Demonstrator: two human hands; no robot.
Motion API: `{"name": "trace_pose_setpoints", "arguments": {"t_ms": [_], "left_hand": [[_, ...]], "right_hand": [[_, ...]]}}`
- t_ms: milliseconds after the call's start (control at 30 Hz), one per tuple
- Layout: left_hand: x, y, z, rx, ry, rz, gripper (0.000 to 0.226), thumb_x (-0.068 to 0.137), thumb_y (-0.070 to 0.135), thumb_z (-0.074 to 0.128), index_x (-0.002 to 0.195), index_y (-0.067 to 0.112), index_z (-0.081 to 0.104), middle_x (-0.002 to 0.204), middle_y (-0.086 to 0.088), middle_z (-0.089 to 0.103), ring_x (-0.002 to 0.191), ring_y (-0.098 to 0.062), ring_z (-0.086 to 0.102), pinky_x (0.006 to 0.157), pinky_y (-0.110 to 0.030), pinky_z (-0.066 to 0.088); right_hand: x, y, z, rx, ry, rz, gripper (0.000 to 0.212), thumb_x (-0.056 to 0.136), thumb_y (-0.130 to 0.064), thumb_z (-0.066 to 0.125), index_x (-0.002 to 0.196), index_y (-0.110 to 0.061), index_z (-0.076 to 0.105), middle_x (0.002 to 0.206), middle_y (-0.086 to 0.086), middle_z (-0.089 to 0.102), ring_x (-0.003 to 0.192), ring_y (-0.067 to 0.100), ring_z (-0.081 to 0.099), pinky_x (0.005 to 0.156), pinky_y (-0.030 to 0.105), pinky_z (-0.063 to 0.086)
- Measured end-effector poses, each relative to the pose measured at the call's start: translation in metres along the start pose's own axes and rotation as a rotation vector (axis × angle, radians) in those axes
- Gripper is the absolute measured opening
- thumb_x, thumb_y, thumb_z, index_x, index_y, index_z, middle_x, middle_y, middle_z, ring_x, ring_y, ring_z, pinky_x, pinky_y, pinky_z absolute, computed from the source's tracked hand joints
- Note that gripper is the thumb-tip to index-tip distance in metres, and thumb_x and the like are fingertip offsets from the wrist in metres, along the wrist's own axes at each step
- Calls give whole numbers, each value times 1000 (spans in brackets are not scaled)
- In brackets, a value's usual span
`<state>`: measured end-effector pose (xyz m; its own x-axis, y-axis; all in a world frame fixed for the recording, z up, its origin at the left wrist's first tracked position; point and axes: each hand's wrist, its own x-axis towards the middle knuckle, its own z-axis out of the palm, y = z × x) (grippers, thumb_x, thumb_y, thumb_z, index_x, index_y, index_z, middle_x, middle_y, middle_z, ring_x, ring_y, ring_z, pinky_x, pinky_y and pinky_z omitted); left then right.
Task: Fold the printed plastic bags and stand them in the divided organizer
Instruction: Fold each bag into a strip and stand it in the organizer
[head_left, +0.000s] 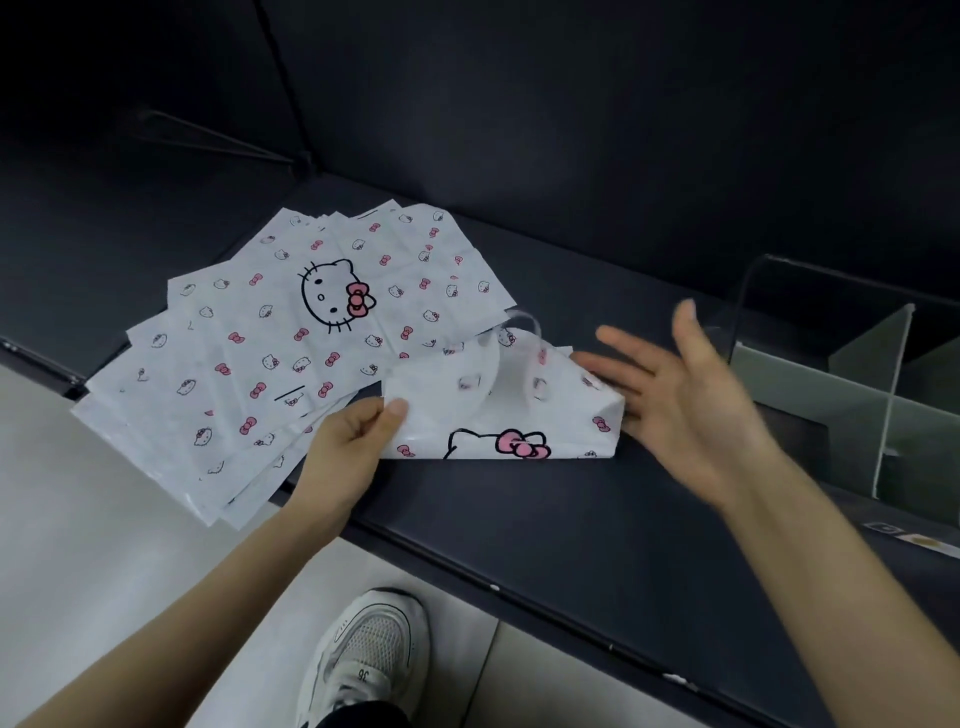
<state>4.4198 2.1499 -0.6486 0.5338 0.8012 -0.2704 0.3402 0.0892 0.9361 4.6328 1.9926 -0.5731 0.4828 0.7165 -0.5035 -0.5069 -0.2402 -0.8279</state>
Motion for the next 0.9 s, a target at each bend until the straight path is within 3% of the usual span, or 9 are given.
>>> {"name": "trace_pose_setpoints", "arguments": {"t_ms": [133, 233, 333, 433, 500, 600, 733, 800, 900], "left_hand": [[3, -2, -3, -13, -39, -17, 37, 96, 27, 56, 83, -7, 55, 73, -8, 45, 70, -18, 39, 71, -30, 32], [2, -5, -1, 59, -17, -15, 11, 95, 17, 58, 86, 12, 62, 55, 7, 44, 55, -7, 41, 61, -17, 32], [-10, -6, 2, 179, -15, 53, 23, 92, 10, 57, 90, 33, 56, 54, 22, 54, 52, -1, 44, 59, -11, 35], [-21, -9, 4, 238, 33, 127, 28, 86, 9, 61, 99, 33, 55, 75, 19, 65, 63, -12, 49, 61, -9, 38], [-24, -13, 2, 377, 64, 164, 41, 78, 8, 61, 115, 23, 54, 86, 9, 63, 78, -16, 55, 68, -9, 38], [-28, -15, 1, 540, 55, 266, 63, 65, 17, 55, 129, 14, 51, 97, 0, 62, 96, -22, 54, 84, -27, 39], [-31, -18, 7, 565, -68, 408, 63, 69, 10, 54, 132, 8, 51, 121, 10, 51, 115, -19, 49, 105, -46, 38], [-28, -19, 12, 521, -161, 452, 62, 73, 4, 51, 133, 18, 47, 126, 23, 43, 118, 0, 41, 102, -34, 39], [-21, -20, 17, 485, -241, 454, 67, 80, -10, 52, 129, 33, 39, 128, 30, 37, 121, 16, 35, 96, -14, 38]], "right_hand": [[-6, 37, -10, -170, -40, -30, 68, 75, -73, 52, 129, -30, 49, 121, -9, 66, 117, 12, 59, 103, 35, 41], [-6, 57, -5, -356, 111, -107, 17, 90, -25, 65, 107, -25, 62, 104, -6, 73, 97, 12, 69, 87, 32, 54], [-3, 75, -4, -464, 308, -142, 18, 90, -4, 61, 89, -21, 68, 92, 2, 75, 82, 16, 71, 70, 32, 57], [0, 86, -6, -675, 392, -163, 12, 87, -9, 62, 86, 2, 66, 85, 16, 72, 82, 32, 68, 72, 49, 55], [-1, 88, -5, -733, 400, -195, 20, 87, -11, 62, 85, 9, 62, 82, 19, 70, 74, 27, 68, 65, 44, 52], [-10, 88, -3, -798, 394, -233, 20, 88, -12, 62, 81, 7, 62, 73, 15, 68, 63, 22, 64, 53, 35, 44], [-26, 90, -7, -853, 394, -227, 19, 87, -13, 62, 78, 3, 62, 64, 11, 65, 57, 22, 58, 51, 33, 40], [-34, 88, -10, -881, 390, -236, 20, 87, -16, 62, 79, 2, 62, 66, 12, 65, 63, 30, 59, 55, 38, 44], [-40, 84, -15, -959, 425, -256, 26, 88, -21, 61, 73, 0, 55, 59, 8, 55, 55, 25, 47, 51, 29, 34]]}}
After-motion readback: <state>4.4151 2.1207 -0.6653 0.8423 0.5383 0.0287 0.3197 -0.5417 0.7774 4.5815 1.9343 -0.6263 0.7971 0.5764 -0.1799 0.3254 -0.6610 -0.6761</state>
